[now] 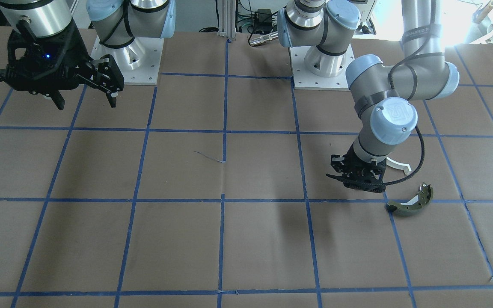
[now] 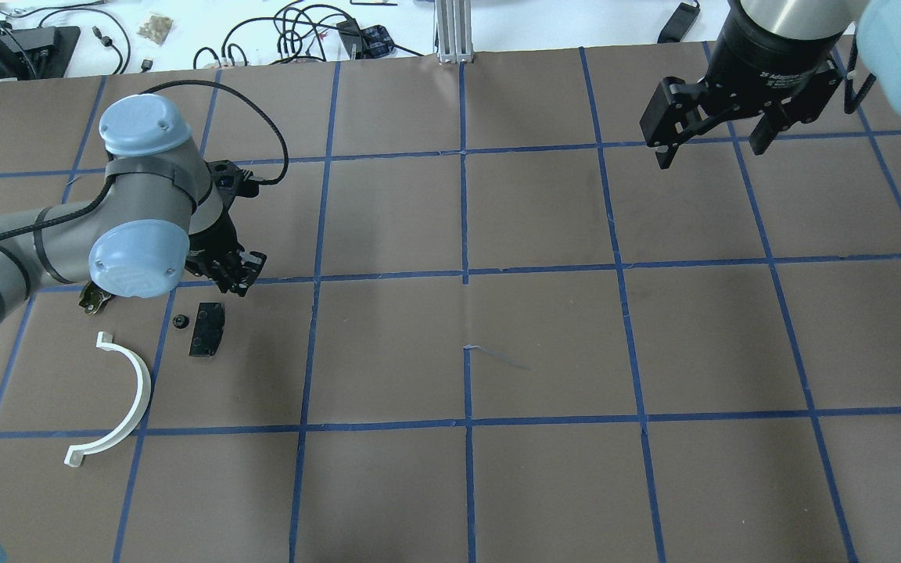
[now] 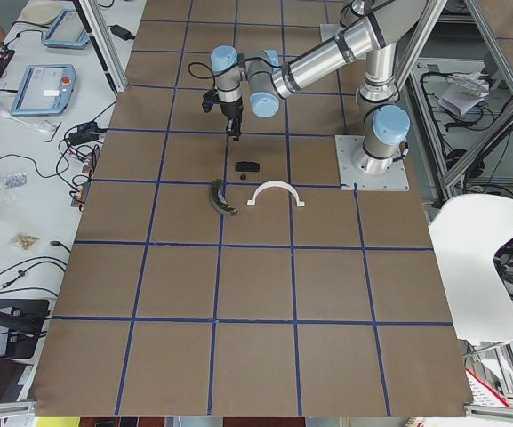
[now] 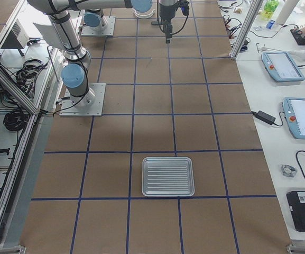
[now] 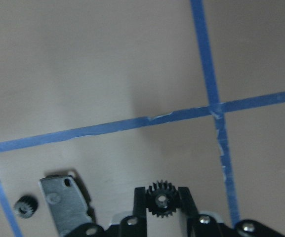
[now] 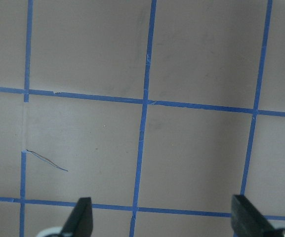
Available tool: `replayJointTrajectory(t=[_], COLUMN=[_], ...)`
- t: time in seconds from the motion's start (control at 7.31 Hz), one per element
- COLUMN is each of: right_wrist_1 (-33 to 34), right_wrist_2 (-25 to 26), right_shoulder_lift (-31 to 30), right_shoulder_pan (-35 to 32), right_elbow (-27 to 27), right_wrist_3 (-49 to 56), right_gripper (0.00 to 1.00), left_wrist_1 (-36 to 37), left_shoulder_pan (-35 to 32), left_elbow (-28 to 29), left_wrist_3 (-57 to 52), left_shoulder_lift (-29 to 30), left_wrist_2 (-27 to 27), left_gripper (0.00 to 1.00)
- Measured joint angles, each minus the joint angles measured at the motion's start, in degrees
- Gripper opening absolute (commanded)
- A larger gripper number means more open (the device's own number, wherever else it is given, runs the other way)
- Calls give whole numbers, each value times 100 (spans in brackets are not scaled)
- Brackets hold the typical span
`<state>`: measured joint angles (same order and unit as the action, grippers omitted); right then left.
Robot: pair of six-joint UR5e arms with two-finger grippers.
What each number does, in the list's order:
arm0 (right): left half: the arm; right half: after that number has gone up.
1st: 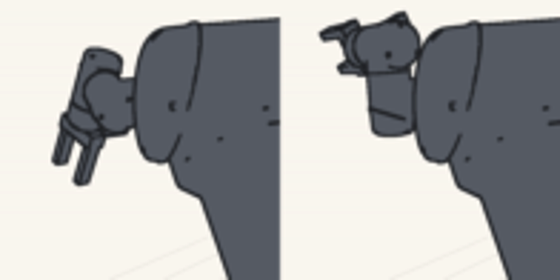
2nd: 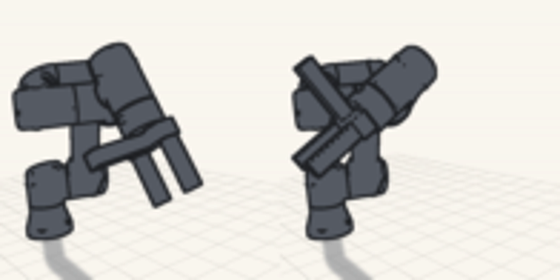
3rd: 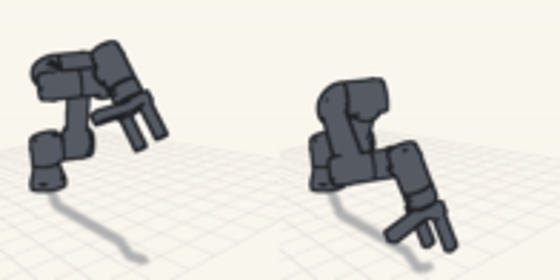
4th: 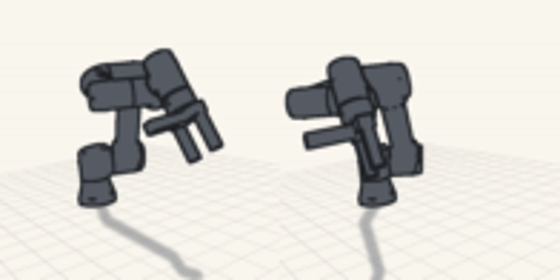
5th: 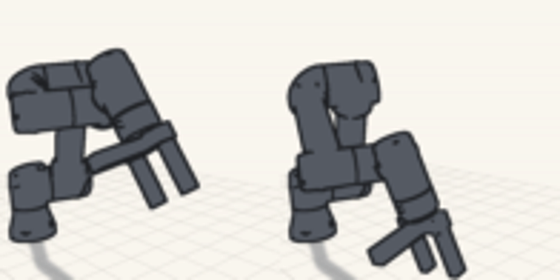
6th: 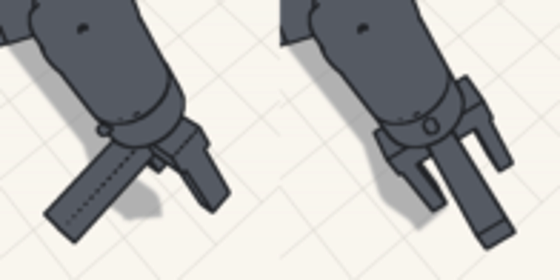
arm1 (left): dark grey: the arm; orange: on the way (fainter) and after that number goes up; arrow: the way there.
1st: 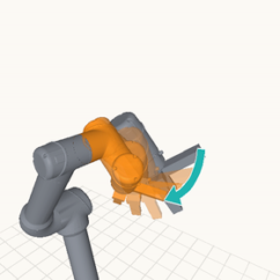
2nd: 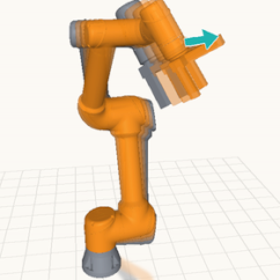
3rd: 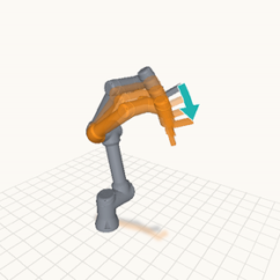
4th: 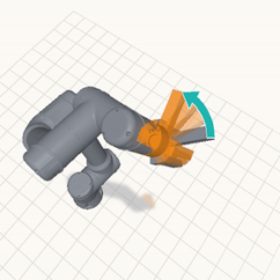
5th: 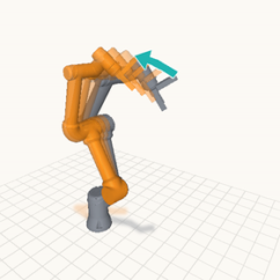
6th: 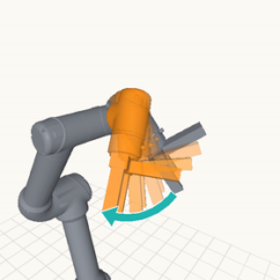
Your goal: Place bearing gear from tray to pile
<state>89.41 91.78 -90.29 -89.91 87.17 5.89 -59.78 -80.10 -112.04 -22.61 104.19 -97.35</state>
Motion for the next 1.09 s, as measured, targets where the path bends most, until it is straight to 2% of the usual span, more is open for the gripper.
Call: replayJointTrajectory(t=[0.27, 0.55, 0.82, 0.96, 1.09], right_wrist_1=[18, 28, 32, 34, 42], right_wrist_2=[28, 38, 41, 42, 40], right_shoulder_lift=[-3, -5, -6, -6, -6], right_shoulder_pan=[0, 0, 0, 0, 0], right_elbow=[-6, -7, -7, -7, -7], right_wrist_3=[0, 5, 8, 9, 9], right_gripper=[100, 100, 100, 100, 100], left_wrist_1=[48, 86, 308, 394, 432], left_shoulder_pan=[685, 1121, 1259, 1273, 1281], left_elbow=[-255, -552, -895, -953, -953], left_wrist_3=[-1009, -1429, -1510, -1548, -1591], left_shoulder_lift=[-21, -53, -78, -80, -82], left_wrist_2=[-32, 7, 106, 99, 81], left_gripper=[9, 9, 51, 52, 60])
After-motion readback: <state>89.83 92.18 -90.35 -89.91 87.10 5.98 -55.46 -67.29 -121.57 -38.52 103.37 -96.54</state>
